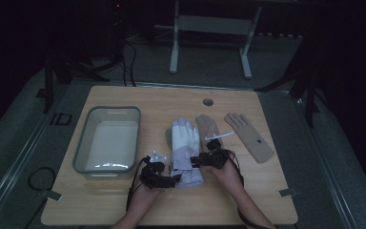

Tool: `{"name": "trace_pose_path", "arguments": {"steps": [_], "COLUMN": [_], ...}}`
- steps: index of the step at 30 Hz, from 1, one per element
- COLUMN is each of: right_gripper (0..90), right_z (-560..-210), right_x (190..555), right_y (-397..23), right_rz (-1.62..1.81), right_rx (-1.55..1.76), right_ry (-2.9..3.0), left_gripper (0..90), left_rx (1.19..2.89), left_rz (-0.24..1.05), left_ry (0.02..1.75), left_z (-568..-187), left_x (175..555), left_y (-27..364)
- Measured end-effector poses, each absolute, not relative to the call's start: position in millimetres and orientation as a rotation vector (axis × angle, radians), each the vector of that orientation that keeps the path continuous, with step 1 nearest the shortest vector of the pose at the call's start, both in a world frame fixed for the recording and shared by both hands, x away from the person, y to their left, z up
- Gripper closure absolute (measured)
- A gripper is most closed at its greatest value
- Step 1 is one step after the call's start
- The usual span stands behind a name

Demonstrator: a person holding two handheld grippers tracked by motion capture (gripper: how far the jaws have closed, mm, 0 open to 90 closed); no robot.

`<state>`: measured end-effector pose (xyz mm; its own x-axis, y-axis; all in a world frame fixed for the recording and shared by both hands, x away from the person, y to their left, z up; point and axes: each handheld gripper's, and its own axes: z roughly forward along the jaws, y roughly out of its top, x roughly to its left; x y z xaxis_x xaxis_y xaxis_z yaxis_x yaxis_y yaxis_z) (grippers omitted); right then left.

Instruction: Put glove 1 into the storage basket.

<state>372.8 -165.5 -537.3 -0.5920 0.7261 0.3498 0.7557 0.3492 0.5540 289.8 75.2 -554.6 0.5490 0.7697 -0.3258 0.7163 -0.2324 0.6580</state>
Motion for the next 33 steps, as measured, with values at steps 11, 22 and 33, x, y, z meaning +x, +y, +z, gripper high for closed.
{"name": "trace_pose_path", "arguments": {"steps": [11,22,33], "right_gripper": [59.7,77.8,79.8], "right_z": [-551.0,-532.6,-521.8], "right_x": [387.6,361.4,350.6], "right_y": [-176.3,-148.8,-147.7], "right_rz": [-1.090,-1.048,-1.108], "right_rx": [-1.309,-1.266,-1.333], "right_ry": [-2.362,-2.754,-2.752], "left_gripper": [45.6,68.8,74.9], "left_rx": [1.998,2.028,2.081], "left_rz": [-0.064,-0.160,-0.160], "left_ry": [1.116,1.100,1.062], "left_z": [-559.1,-554.0,-536.6], "left_x": [298.6,304.7,306.9], "left_y": [78.4,80.0,79.9]}}
